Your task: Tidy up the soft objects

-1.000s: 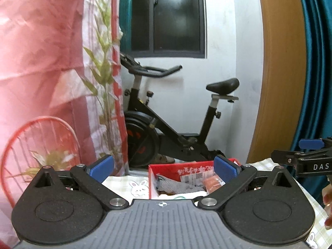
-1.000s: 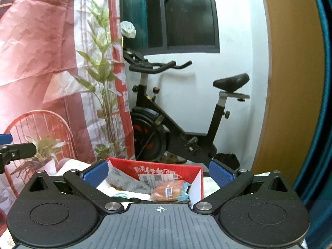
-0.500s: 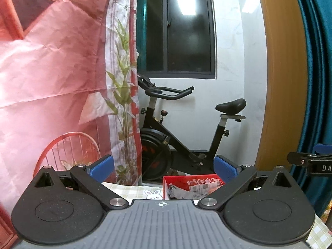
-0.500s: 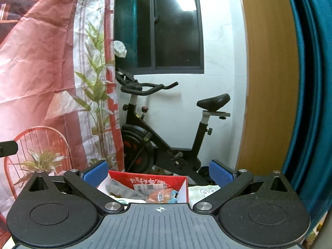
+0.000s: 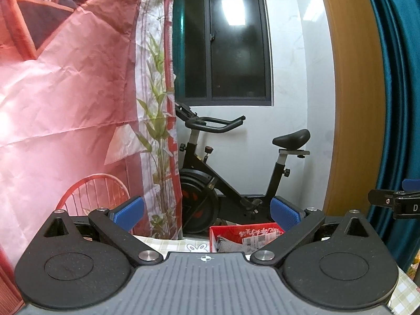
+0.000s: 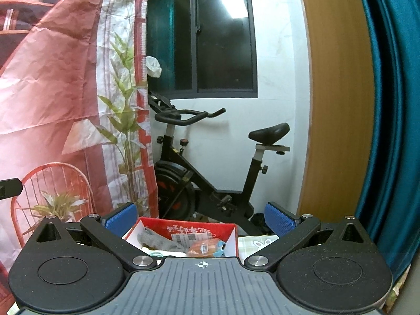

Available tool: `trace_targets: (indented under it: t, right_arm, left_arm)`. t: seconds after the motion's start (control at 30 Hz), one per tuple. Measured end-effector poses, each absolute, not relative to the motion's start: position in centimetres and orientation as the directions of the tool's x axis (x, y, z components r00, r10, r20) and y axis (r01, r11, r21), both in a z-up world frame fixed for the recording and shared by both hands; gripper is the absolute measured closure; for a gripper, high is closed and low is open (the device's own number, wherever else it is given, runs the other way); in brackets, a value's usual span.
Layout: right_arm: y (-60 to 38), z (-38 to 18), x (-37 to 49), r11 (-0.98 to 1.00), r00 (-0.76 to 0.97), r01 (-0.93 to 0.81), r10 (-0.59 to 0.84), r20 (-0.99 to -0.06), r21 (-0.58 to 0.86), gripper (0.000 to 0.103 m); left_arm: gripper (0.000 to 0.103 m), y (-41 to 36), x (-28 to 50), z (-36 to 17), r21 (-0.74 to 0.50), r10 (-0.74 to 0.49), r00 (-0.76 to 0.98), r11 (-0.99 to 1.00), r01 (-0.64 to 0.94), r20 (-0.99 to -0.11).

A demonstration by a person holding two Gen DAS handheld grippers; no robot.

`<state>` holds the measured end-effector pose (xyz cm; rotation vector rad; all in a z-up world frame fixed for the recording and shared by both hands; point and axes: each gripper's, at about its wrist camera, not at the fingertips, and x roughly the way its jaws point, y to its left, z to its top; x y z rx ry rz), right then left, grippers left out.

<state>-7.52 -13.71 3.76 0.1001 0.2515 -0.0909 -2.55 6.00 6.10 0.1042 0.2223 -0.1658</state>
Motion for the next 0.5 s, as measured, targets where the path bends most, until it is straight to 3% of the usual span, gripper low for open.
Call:
trace_targets:
  t: [0.5]
  right_arm:
    - [-13.73, 3.63, -7.53, 0.990, 0.963, 0.104, -0.077, -0.258, 0.091, 0.000]
  left_arm:
    - [0.000, 5.91, -2.87, 5.95, 0.084, -0.140, 0.960, 0.983, 0.165, -0.244]
